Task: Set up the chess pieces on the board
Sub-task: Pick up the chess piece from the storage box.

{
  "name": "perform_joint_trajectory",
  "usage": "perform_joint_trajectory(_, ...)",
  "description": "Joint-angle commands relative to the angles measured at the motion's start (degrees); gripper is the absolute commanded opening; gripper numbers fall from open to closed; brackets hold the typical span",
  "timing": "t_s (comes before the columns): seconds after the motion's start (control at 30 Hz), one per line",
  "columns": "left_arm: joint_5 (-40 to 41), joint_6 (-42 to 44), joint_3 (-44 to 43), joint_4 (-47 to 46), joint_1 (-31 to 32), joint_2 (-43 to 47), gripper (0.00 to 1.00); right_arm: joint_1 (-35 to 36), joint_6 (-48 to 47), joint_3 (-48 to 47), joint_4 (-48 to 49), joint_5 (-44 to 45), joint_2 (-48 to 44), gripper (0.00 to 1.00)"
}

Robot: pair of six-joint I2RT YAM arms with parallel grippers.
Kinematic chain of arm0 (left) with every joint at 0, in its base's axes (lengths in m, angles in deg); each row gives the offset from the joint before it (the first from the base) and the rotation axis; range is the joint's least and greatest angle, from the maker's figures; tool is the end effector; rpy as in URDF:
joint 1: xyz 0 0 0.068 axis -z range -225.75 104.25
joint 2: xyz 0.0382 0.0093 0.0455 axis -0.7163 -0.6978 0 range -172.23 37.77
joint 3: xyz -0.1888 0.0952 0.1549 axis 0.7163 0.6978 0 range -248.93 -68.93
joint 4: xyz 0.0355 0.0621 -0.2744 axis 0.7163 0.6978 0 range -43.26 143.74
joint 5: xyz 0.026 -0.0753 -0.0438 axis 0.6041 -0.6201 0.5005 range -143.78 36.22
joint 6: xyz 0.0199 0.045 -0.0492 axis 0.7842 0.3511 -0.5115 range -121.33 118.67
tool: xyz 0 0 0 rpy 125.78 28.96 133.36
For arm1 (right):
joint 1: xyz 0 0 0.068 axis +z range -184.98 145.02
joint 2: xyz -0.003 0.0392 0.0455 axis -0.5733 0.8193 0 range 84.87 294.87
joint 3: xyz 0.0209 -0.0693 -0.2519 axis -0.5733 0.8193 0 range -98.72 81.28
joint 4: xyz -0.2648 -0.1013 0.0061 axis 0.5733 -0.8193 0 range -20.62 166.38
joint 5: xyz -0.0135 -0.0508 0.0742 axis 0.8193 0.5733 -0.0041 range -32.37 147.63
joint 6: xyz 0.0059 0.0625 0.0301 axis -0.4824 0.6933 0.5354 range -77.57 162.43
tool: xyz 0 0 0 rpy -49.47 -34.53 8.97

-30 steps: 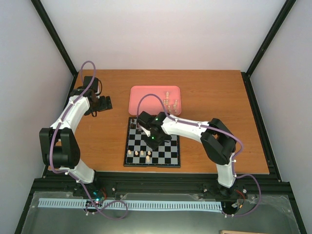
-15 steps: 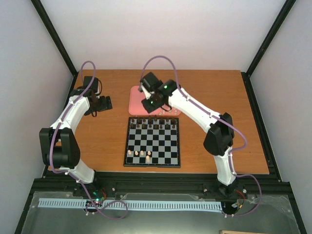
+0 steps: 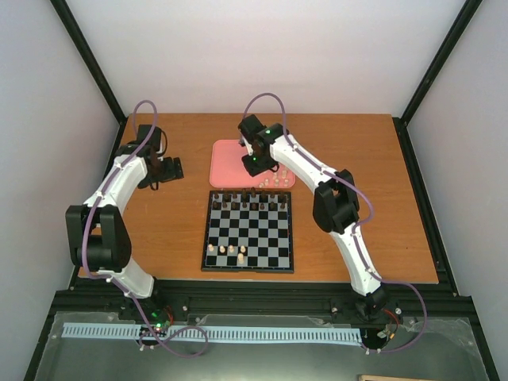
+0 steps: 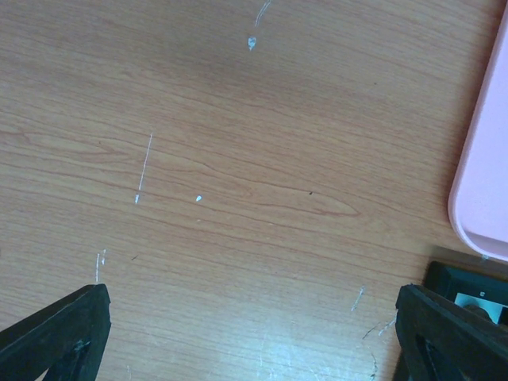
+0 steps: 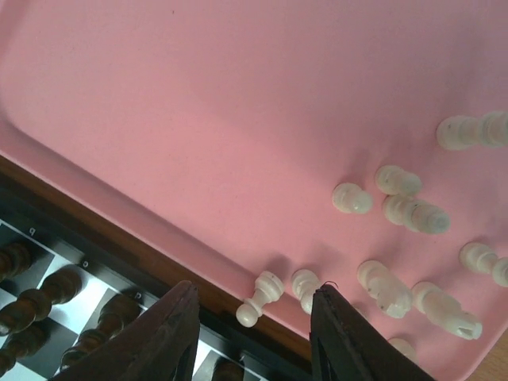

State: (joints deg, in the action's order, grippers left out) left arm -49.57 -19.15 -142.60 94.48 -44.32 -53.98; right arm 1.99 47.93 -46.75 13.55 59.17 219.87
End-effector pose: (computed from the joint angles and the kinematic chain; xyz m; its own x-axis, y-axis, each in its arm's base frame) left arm 0.3549 -0.0048 0.2210 -0.8667 -0.2838 -0.4103 -0.2841 0.9568 -0.0616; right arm 0.4145 0.3102 0.1966 -0.8032 -0.4849 -0.3460 -0.5193 0.8546 0.0080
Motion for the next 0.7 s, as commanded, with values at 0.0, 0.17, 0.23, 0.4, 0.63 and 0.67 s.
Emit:
perform_joint_trajectory(0.0, -0.49, 0.38, -2.24, -0.40, 0.40, -1.94, 1.00, -0.58, -0.56, -3.29, 0.08, 2.04, 1.55, 0.39)
perform_joint_trajectory(0.17, -0.79, 0.17, -2.78, -0.40, 0.35, -2.96, 1.00, -1.10, -0.17, -3.74, 0.10, 3.35, 3.90, 0.39)
perform_joint_trajectory(0.23, -0.63, 0.20, -2.88, -0.23, 0.35, -3.11, 1.00, -1.24, 0.12, -3.72, 0.39, 4.26, 4.65, 0.39)
perform_joint_trajectory(0.4, -0.60, 0.11, -2.97, -0.12, 0.35, -3.38, 1.00, -1.95, 0.72, -3.73, 1.61, 4.96, 5.90, 0.39)
perform_joint_trajectory(0.63, -0.60, -0.08, -3.30, -0.04, 0.39, -4.27, 1.00, -3.17, 0.84, -4.07, 2.11, 4.83, 7.24, 0.39)
perform_joint_trajectory(0.67, -0.60, -0.08, -3.32, -0.02, 0.33, -4.38, 1.00, -3.30, 0.85, -4.22, 2.17, 4.67, 7.49, 0.39)
